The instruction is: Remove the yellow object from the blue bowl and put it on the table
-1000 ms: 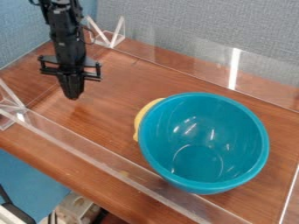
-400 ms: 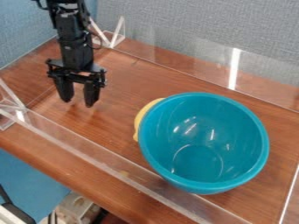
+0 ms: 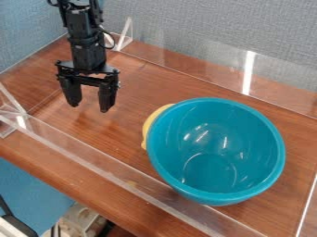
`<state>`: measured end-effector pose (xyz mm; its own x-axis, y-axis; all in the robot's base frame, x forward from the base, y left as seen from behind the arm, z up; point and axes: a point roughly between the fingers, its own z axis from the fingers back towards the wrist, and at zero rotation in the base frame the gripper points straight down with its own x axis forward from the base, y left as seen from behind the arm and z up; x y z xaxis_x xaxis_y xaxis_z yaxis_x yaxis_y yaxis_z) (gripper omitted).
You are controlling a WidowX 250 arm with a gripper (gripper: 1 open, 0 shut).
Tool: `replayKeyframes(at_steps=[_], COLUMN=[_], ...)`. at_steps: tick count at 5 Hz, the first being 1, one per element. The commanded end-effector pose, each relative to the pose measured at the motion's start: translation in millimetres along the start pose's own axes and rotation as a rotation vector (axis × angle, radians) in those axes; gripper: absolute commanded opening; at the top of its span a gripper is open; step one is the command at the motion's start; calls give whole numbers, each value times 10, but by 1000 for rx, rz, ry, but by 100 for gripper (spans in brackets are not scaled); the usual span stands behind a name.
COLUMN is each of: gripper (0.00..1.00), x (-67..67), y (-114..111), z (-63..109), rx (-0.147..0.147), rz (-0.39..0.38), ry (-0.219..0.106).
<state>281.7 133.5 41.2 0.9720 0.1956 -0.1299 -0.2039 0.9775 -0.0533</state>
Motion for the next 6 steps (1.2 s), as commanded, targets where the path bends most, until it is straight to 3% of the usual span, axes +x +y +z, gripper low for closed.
replayKeyframes(at_steps=[1, 4, 6], gripper=[100, 100, 100], x=[-30, 75, -54], y=[-80, -106, -117], z=[248, 319, 254], rx=[-4, -35, -36], rz=[23, 106, 87], ry=[-72, -80, -67])
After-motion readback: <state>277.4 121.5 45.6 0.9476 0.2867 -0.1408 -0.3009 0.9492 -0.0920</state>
